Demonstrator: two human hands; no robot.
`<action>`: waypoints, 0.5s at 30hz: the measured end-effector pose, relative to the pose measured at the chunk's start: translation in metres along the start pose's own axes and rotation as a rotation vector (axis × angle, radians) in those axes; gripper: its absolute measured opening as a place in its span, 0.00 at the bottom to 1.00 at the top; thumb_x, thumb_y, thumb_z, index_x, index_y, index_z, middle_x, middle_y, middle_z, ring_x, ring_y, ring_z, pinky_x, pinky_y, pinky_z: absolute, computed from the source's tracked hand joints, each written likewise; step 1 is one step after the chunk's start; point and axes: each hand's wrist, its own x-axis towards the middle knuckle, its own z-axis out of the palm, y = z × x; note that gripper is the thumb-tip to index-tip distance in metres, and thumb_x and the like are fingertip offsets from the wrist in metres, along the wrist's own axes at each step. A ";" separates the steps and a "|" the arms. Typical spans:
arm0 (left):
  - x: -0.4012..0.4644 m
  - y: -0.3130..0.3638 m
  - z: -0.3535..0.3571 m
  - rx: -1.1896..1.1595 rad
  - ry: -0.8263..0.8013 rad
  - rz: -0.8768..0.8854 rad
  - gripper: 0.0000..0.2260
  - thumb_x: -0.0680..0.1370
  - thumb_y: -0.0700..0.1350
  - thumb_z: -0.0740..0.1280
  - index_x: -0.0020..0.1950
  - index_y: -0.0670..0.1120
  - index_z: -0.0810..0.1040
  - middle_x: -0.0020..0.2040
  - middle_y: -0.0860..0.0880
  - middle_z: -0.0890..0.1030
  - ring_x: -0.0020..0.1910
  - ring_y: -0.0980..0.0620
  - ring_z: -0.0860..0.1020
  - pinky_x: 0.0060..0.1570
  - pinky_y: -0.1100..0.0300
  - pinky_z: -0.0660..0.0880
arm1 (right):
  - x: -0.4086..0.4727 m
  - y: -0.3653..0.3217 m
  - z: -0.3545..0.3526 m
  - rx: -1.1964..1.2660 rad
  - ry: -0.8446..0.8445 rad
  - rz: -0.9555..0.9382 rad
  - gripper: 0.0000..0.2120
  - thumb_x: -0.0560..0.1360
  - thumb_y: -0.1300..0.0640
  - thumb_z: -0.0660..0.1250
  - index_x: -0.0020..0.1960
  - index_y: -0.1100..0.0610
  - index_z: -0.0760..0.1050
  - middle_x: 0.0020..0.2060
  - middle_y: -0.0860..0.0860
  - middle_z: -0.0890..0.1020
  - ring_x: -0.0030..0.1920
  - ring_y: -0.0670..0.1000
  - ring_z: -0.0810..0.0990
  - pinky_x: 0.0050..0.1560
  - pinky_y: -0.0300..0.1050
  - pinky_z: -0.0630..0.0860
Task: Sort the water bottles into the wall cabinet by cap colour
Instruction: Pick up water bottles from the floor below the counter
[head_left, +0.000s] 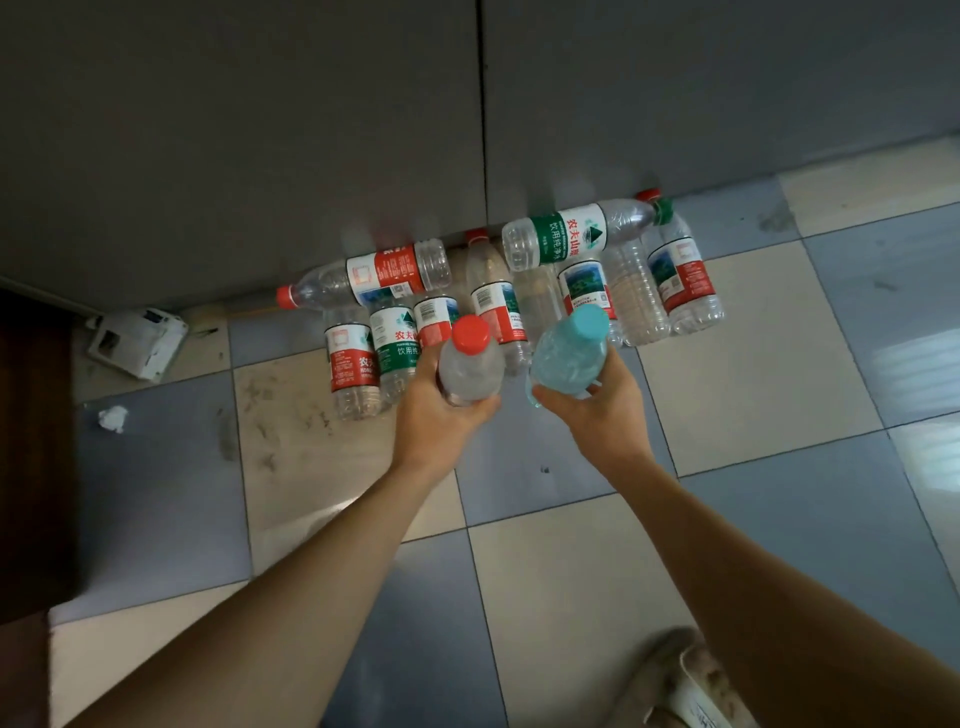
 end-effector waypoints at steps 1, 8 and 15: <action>-0.004 0.013 -0.008 -0.002 0.009 -0.006 0.31 0.68 0.45 0.82 0.68 0.51 0.74 0.56 0.60 0.79 0.56 0.65 0.78 0.47 0.74 0.74 | -0.005 -0.015 -0.002 0.002 -0.009 -0.007 0.30 0.67 0.56 0.81 0.64 0.47 0.72 0.54 0.41 0.81 0.54 0.41 0.81 0.50 0.37 0.80; -0.054 0.142 -0.079 -0.039 0.104 -0.018 0.27 0.66 0.49 0.83 0.60 0.51 0.76 0.50 0.59 0.82 0.49 0.62 0.80 0.43 0.70 0.78 | -0.066 -0.163 -0.030 -0.005 -0.079 -0.060 0.30 0.68 0.55 0.81 0.66 0.53 0.73 0.55 0.48 0.83 0.55 0.47 0.82 0.54 0.47 0.83; -0.112 0.317 -0.187 -0.136 0.126 0.045 0.21 0.67 0.47 0.82 0.55 0.53 0.77 0.47 0.60 0.83 0.47 0.59 0.82 0.43 0.68 0.77 | -0.143 -0.362 -0.055 -0.028 -0.143 -0.129 0.25 0.69 0.56 0.80 0.60 0.45 0.73 0.49 0.40 0.83 0.49 0.37 0.82 0.42 0.30 0.78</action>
